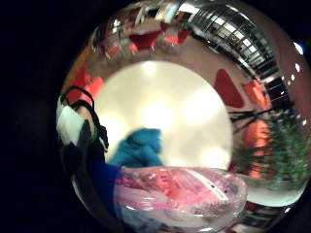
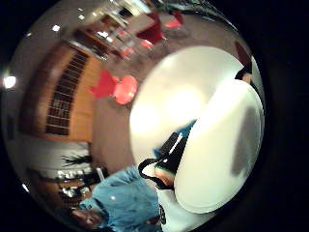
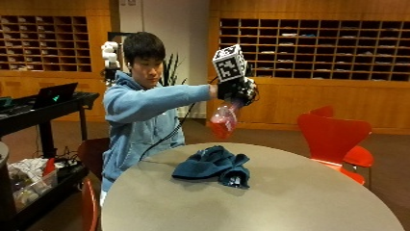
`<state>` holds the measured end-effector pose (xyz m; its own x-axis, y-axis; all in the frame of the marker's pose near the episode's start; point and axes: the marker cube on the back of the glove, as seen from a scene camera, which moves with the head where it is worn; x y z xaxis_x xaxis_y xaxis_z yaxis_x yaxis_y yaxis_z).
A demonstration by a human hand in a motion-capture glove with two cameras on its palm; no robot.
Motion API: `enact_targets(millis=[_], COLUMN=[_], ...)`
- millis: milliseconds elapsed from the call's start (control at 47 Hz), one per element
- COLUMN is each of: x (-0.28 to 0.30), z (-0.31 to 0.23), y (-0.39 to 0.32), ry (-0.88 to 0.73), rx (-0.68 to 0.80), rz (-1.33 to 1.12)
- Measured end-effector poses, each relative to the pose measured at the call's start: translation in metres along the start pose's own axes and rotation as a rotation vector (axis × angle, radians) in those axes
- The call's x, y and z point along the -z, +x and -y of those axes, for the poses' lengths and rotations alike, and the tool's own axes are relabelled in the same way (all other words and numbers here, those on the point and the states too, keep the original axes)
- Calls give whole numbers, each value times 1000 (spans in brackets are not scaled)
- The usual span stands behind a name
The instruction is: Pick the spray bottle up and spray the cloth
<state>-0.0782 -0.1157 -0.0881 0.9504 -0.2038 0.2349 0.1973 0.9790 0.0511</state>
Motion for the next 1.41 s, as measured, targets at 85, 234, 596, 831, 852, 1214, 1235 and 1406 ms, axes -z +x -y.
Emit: enact_targets(millis=[85, 234, 596, 831, 852, 1214, 1235, 1406], x=[5, -29, -164, -207, -210, -224, -223, -215], z=[12, 28, 55, 63, 64, 59, 59, 48], y=[-20, -49, -83, -89, -91, -101, -100, -92], ry=[139, 302, 457, 471, 470, 348, 340, 315], rx=[-21, -71, -227, -248, -245, -152, -148, -104], rz=[328, 854, 1044, 1032, 1031, 983, 978, 921])
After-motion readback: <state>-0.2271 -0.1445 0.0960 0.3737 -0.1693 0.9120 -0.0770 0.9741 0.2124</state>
